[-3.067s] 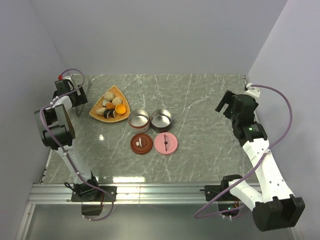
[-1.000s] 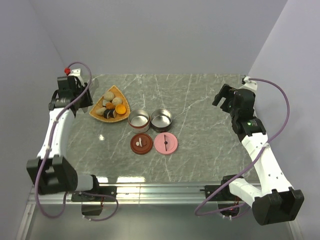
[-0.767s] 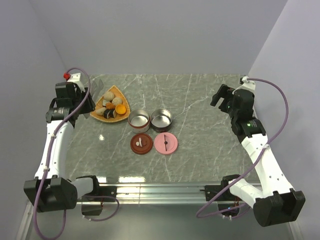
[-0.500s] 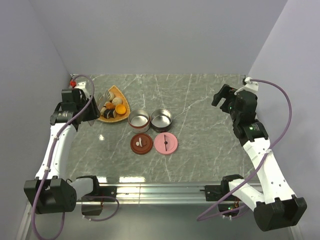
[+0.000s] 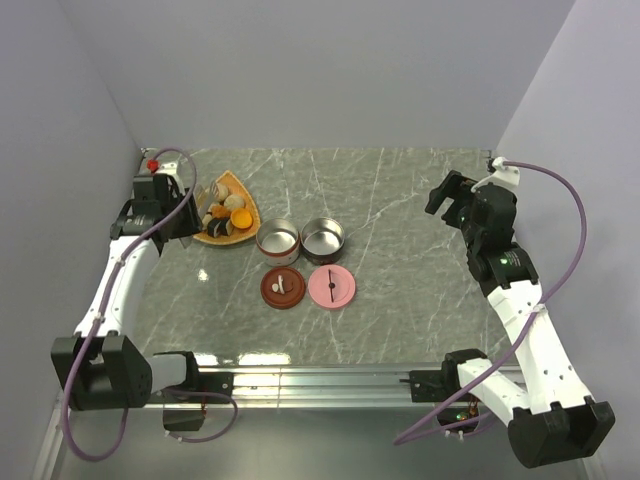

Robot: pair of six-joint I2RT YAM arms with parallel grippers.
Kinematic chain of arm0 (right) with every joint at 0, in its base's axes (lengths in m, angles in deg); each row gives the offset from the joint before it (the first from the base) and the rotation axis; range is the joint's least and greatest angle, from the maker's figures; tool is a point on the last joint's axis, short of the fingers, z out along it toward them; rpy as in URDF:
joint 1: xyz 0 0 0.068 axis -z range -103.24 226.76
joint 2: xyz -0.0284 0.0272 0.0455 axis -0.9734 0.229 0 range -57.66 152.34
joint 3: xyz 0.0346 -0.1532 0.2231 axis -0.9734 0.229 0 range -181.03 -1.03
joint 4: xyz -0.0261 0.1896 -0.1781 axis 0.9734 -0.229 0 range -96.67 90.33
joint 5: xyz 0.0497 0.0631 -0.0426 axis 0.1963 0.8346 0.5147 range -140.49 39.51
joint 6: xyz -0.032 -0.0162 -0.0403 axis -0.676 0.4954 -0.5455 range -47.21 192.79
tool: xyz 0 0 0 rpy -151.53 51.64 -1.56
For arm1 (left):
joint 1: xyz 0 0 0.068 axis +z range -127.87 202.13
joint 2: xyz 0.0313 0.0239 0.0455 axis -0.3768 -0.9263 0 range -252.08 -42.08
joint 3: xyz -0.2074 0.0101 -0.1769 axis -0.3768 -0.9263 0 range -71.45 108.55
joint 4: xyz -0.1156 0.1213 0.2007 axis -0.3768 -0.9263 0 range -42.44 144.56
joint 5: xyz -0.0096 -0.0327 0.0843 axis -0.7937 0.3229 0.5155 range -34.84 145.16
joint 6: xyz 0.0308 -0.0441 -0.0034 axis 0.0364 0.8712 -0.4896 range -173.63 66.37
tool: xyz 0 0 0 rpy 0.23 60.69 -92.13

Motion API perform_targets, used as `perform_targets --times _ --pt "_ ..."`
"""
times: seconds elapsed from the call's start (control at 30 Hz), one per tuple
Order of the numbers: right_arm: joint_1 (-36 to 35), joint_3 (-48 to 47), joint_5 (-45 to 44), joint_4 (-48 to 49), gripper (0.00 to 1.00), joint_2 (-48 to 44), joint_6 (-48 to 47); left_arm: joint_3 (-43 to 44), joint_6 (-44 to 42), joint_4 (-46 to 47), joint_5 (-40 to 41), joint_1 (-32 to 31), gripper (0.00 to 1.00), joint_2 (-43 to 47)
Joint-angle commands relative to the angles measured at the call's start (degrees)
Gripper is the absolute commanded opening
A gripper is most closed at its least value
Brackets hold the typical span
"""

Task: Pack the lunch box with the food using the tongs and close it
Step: Pick up the food using the clamp

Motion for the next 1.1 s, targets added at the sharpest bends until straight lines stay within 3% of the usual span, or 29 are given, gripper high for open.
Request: perform_targets --times 0.0,0.4,1.07 --pt "-0.14 0.44 -1.01 1.63 0.94 -1.09 -0.14 2.31 0.75 4.08 4.0 -1.09 0.43 -2.5" --pt "-0.23 -0.88 -0.48 1.63 0.94 0.14 -1.2 4.51 0.75 9.01 6.74 -2.15 0.45 -7.34" --pt "-0.32 -1.85 -0.05 2.42 0.95 1.72 -2.52 6.27 2.6 7.79 11.83 -6.46 0.5 -14.63"
